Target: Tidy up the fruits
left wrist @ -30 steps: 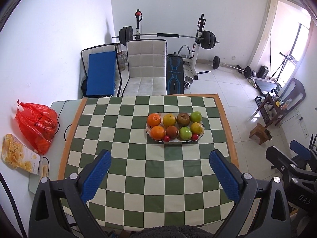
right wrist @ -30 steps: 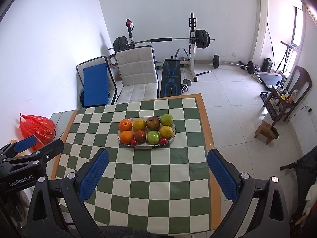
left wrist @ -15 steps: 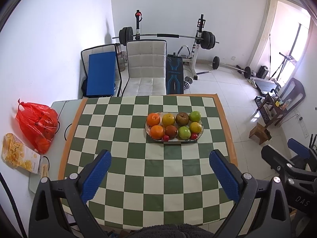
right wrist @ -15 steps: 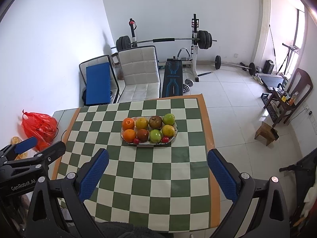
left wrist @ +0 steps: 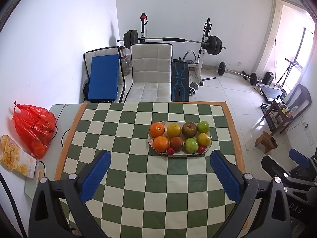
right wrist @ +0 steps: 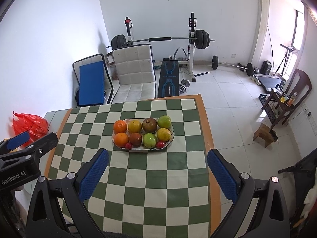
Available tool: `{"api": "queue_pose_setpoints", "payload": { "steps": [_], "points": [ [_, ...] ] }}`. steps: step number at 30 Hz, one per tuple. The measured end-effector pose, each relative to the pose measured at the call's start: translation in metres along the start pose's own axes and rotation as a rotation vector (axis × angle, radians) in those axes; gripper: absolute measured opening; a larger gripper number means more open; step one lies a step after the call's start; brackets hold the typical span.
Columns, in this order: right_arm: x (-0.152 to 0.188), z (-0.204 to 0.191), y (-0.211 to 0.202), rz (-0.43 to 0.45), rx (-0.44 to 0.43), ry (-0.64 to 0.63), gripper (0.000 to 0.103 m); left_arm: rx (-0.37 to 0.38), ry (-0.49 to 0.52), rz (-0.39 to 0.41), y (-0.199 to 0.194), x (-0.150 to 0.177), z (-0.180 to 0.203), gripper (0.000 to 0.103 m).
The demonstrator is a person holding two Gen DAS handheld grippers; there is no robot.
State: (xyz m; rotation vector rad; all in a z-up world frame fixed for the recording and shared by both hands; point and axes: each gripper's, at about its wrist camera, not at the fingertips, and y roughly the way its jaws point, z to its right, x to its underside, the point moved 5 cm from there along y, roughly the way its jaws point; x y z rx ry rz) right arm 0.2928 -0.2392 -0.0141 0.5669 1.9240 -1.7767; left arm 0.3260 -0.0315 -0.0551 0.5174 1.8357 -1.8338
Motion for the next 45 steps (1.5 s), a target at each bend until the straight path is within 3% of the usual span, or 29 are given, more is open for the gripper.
{"api": "queue_pose_setpoints", "payload": {
  "steps": [18, 45],
  "points": [
    [-0.001, 0.022, 0.107, -0.049, 0.06, 0.011, 0.102, -0.053, 0.034, -0.037, 0.068, 0.003, 0.006, 0.103],
    [0.001, 0.024, 0.119, -0.043, 0.061, -0.005, 0.102, -0.051, 0.054, -0.025, 0.064, 0.012, 0.011, 0.103]
  ]
}}
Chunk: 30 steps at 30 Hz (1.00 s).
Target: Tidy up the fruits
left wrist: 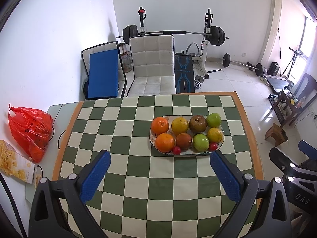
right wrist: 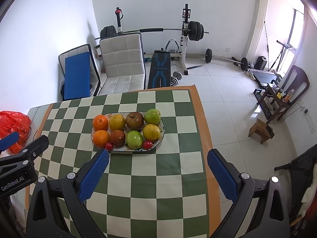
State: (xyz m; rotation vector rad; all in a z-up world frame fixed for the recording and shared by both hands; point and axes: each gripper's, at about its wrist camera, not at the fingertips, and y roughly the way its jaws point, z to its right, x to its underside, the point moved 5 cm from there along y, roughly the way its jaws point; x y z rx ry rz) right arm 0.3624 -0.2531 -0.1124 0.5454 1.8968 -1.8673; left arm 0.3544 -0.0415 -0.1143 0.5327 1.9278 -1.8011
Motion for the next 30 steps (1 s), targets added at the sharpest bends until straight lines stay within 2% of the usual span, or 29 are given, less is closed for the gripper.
{"api": "queue_pose_setpoints", "payload": {
  "steps": [17, 30],
  "points": [
    [0.001, 0.002, -0.002, 0.01, 0.0, 0.001, 0.102, 0.001, -0.001, 0.015, -0.008, -0.001, -0.002, 0.103],
    [-0.002, -0.007, -0.021, 0.027, -0.006, -0.001, 0.102, -0.003, 0.003, 0.023, -0.013, 0.0, -0.003, 0.103]
  ]
}}
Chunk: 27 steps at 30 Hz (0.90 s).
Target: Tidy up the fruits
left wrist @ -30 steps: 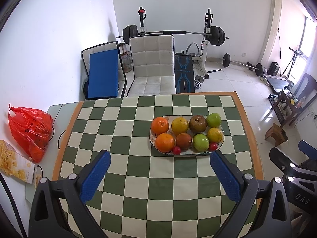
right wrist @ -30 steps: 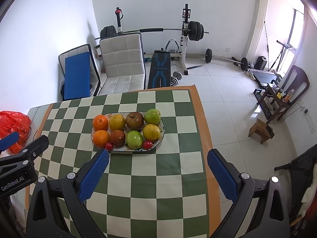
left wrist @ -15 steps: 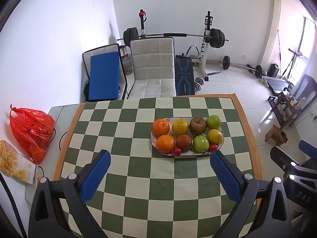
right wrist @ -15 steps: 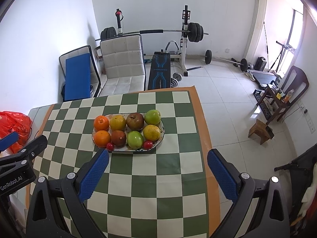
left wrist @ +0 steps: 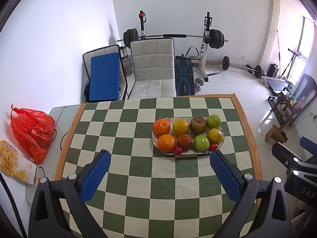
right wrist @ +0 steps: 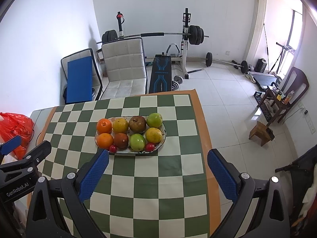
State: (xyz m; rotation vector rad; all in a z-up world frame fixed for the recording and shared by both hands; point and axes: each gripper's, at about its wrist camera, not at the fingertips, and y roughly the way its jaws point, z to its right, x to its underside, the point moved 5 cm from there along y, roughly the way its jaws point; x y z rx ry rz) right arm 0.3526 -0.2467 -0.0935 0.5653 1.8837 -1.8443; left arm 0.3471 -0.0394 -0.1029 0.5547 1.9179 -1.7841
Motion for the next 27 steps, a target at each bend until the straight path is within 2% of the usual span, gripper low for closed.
{"api": "queue_pose_setpoints", "payload": {
  "steps": [27],
  "points": [
    [0.0013, -0.004, -0.0047, 0.006, -0.006, 0.004, 0.102, 0.006, 0.0, 0.021, -0.0064, -0.0052, -0.0031, 0.103]
  ]
}}
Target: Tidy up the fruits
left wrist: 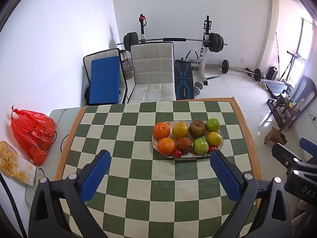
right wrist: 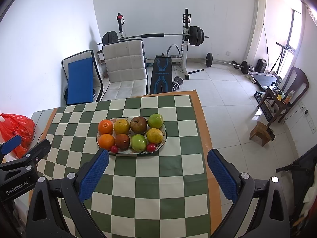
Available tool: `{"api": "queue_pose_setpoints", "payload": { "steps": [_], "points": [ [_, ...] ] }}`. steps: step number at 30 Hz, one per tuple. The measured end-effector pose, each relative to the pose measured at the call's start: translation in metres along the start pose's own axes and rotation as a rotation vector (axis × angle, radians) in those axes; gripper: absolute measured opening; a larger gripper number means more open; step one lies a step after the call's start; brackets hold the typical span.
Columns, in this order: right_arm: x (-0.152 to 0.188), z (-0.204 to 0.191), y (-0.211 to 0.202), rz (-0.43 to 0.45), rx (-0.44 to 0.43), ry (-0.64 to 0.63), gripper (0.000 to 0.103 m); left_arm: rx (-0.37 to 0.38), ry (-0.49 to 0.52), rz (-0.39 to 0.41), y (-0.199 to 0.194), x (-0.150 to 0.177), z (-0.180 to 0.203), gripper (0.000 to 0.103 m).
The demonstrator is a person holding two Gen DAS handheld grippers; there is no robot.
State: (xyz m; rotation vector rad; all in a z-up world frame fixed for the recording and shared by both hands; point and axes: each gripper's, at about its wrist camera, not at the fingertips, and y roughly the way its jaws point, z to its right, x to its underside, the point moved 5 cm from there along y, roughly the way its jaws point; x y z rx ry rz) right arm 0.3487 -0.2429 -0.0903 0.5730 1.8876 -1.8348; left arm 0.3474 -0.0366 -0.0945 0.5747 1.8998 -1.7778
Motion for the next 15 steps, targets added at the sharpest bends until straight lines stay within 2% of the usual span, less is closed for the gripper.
{"api": "queue_pose_setpoints", "payload": {
  "steps": [15],
  "points": [
    [0.0013, 0.0003, -0.0022, 0.0, 0.0, 0.002, 0.102, 0.017, -0.004, 0.003, -0.0015, -0.0041, 0.0048, 0.103]
  ]
}}
